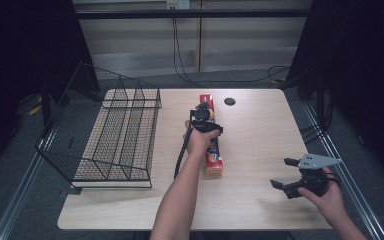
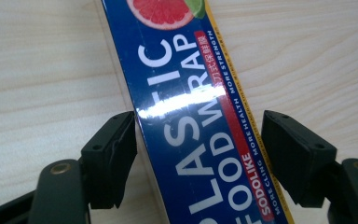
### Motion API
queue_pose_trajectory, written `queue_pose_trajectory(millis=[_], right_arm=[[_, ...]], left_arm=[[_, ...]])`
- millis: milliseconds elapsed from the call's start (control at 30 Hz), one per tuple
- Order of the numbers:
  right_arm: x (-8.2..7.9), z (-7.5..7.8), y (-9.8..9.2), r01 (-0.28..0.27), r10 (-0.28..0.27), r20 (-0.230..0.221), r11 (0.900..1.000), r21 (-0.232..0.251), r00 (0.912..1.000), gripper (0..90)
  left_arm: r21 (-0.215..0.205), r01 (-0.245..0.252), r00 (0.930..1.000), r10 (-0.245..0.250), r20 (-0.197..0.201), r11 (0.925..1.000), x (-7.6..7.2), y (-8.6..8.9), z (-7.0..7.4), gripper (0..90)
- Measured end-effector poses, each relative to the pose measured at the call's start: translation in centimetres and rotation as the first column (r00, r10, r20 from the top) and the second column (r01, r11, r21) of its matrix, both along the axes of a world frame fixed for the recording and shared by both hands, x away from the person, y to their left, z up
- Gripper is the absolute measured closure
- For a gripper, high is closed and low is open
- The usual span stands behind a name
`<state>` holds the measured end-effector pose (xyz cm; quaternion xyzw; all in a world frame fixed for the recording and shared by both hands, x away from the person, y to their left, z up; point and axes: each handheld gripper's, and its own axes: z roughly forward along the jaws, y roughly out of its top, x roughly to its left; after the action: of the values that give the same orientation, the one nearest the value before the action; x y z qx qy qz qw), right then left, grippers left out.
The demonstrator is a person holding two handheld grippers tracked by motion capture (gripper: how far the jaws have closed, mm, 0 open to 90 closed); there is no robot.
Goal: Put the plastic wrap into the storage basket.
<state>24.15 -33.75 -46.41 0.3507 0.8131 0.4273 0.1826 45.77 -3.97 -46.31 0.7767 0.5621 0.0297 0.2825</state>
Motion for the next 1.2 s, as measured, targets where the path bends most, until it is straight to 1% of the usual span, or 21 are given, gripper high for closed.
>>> queue_pose_trajectory(millis=[67, 100, 133, 167, 200, 267, 300, 400, 567, 633, 667, 700, 767, 833, 867, 1000, 1067, 1100, 1133, 1167, 1200], right_arm=[[0.0, 0.1, -0.1, -0.001, 0.001, 0.002, 1.000, 0.002, 1.0000, 4.8], [0.0, 0.1, -0.1, -0.001, 0.001, 0.002, 1.000, 0.002, 1.0000, 4.8], [0.0, 0.1, -0.1, 0.005, -0.005, 0.005, 1.000, 0.002, 1.0000, 4.8], [0.0, 0.1, -0.1, 0.007, -0.007, 0.006, 1.000, 0.001, 1.0000, 4.8], [0.0, 0.1, -0.1, 0.008, -0.008, 0.007, 1.000, 0.000, 0.9999, 4.8], [0.0, 0.0, -0.1, 0.008, -0.008, 0.004, 1.000, -0.002, 1.0000, 4.8], [0.0, 0.0, -0.1, 0.005, -0.005, 0.001, 1.000, -0.004, 1.0000, 4.8], [0.0, 0.0, 0.0, 0.003, -0.003, 0.000, 1.000, -0.007, 1.0000, 4.8], [0.1, -0.1, 0.2, -0.008, 0.008, -0.002, 1.000, -0.007, 1.0000, 4.8], [0.1, -0.2, 0.3, -0.009, 0.009, -0.007, 1.000, -0.017, 0.9999, 4.8], [0.1, -0.3, 0.3, -0.015, 0.015, -0.014, 1.000, -0.020, 0.9998, 4.8], [0.1, -0.3, 0.3, -0.015, 0.015, -0.014, 1.000, -0.020, 0.9998, 4.8], [0.1, -0.3, 0.4, -0.014, 0.014, -0.010, 1.000, -0.024, 0.9999, 4.8], [0.1, -0.3, 0.4, -0.016, 0.016, -0.008, 1.000, -0.020, 0.9998, 4.8], [0.1, -0.2, 0.3, -0.017, 0.017, -0.009, 1.000, -0.018, 0.9998, 4.8], [0.1, -0.2, 0.2, -0.011, 0.011, -0.007, 1.000, -0.022, 0.9999, 4.8], [0.1, -0.3, 0.2, -0.015, 0.015, -0.008, 1.000, -0.020, 0.9999, 4.8], [0.1, -0.3, 0.2, -0.015, 0.015, -0.008, 1.000, -0.020, 0.9999, 4.8], [0.1, -0.3, 0.1, -0.020, 0.020, -0.008, 1.000, -0.015, 0.9998, 4.8], [0.1, -0.3, 0.1, -0.018, 0.018, -0.008, 1.000, -0.014, 0.9998, 4.8], [0.1, -0.2, 0.1, -0.014, 0.014, -0.006, 1.000, -0.017, 0.9999, 4.8]], left_arm=[[0.009, -0.012, 0.9998, 0.013, -0.015, 0.9999, -0.1, 0.0, 0.2, 30.0], [0.009, -0.012, 0.9998, 0.013, -0.015, 0.9999, -0.1, 0.0, 0.2, 30.7], [0.016, -0.012, 0.9996, 0.013, -0.025, 0.9998, -0.2, 0.2, 0.3, 30.7], [0.013, -0.019, 0.9993, 0.020, -0.033, 0.9997, -0.2, 0.2, 0.3, 31.6], [0.025, -0.014, 0.9991, 0.014, -0.039, 0.9996, -0.2, 0.4, 0.4, 32.4], [0.031, -0.020, 0.9984, 0.021, -0.053, 0.9993, -0.4, 0.7, 0.6, 34.1], [0.043, -0.016, 0.9982, 0.019, -0.056, 0.9990, -0.4, 0.9, 0.7, 35.3], [0.060, -0.011, 0.9972, 0.015, -0.073, 0.9981, -0.4, 1.2, 1.0, 37.6], [0.066, -0.013, 0.9970, 0.018, -0.075, 0.9978, -0.3, 1.0, 0.9, 35.7], [0.062, -0.027, 0.9966, 0.032, -0.076, 0.9977, -0.1, 1.0, 0.8, 35.0], [0.059, -0.026, 0.9975, 0.029, -0.064, 0.9979, -0.1, 0.9, 0.7, 33.7], [0.068, -0.028, 0.9976, 0.032, -0.061, 0.9973, 0.0, 0.9, 0.6, 33.7], [0.062, -0.036, 0.9975, 0.040, -0.058, 0.9974, 0.2, 0.6, 0.4, 32.7], [0.083, -0.040, 0.9975, 0.044, -0.056, 0.9957, 0.4, 0.4, 0.2, 34.4], [0.084, -0.042, 0.9971, 0.048, -0.060, 0.9956, 0.5, 0.3, 0.2, 35.7], [0.129, -0.025, 0.9960, 0.036, -0.082, 0.9914, 0.7, 0.0, 0.6, 37.9], [0.148, -0.032, 0.9948, 0.046, -0.091, 0.9885, 0.8, 0.0, 0.9, 41.8], [0.164, -0.014, 0.9951, 0.030, -0.095, 0.9863, 0.9, 0.1, 1.0, 41.8], [0.180, 0.005, 0.9940, 0.015, -0.108, 0.9836, 0.8, 0.1, 1.1, 42.4], [0.193, 0.014, 0.9940, 0.007, -0.109, 0.9810, 0.8, 0.2, 1.1, 42.8], [0.192, 0.017, 0.9933, 0.005, -0.116, 0.9813, 0.7, 0.2, 1.2, 43.0]])
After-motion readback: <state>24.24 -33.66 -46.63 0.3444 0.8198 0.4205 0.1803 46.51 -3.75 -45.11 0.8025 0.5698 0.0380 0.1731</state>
